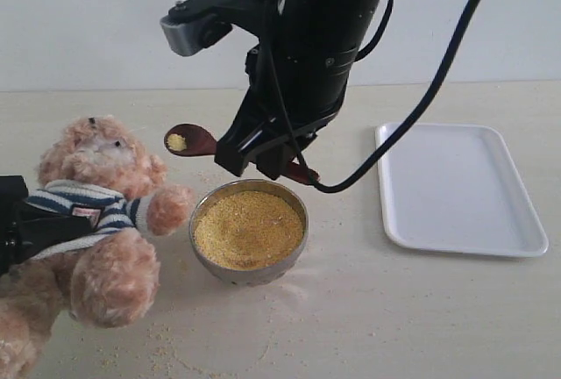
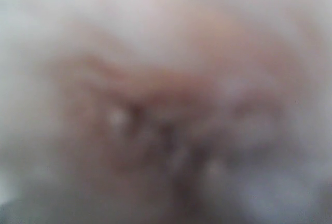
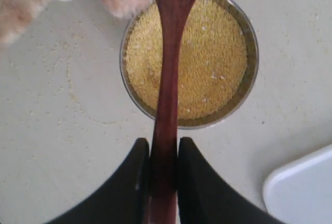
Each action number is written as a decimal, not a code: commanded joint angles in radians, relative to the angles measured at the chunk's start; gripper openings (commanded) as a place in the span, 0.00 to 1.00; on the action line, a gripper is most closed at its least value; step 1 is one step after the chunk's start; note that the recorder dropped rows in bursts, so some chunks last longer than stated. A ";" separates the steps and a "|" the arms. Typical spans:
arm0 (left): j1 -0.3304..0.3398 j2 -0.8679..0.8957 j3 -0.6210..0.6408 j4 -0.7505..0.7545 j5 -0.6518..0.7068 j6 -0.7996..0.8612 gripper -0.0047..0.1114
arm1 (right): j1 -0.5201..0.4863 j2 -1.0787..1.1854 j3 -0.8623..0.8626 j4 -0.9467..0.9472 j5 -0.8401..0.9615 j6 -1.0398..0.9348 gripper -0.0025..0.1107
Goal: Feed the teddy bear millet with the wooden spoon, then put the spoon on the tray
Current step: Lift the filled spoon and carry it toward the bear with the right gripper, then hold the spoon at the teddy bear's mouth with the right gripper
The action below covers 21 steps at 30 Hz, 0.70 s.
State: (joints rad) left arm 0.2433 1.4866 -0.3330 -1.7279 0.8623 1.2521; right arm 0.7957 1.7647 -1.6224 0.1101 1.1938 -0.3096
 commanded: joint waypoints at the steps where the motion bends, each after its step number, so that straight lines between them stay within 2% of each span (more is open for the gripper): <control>1: -0.041 0.030 0.002 -0.017 0.020 -0.014 0.08 | 0.039 -0.009 -0.028 0.016 -0.082 -0.018 0.02; 6: -0.046 0.038 0.002 -0.017 0.024 -0.010 0.08 | 0.083 -0.007 -0.065 -0.002 -0.125 -0.020 0.02; 17: -0.046 0.038 0.002 -0.017 0.070 -0.007 0.08 | 0.102 0.038 -0.065 -0.036 -0.238 -0.013 0.02; 21: -0.046 0.038 0.002 -0.017 0.075 -0.007 0.08 | 0.104 0.063 -0.065 -0.046 -0.217 -0.013 0.02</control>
State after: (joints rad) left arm 0.2020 1.5248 -0.3330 -1.7285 0.8989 1.2450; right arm 0.8972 1.8148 -1.6813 0.0772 0.9692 -0.3249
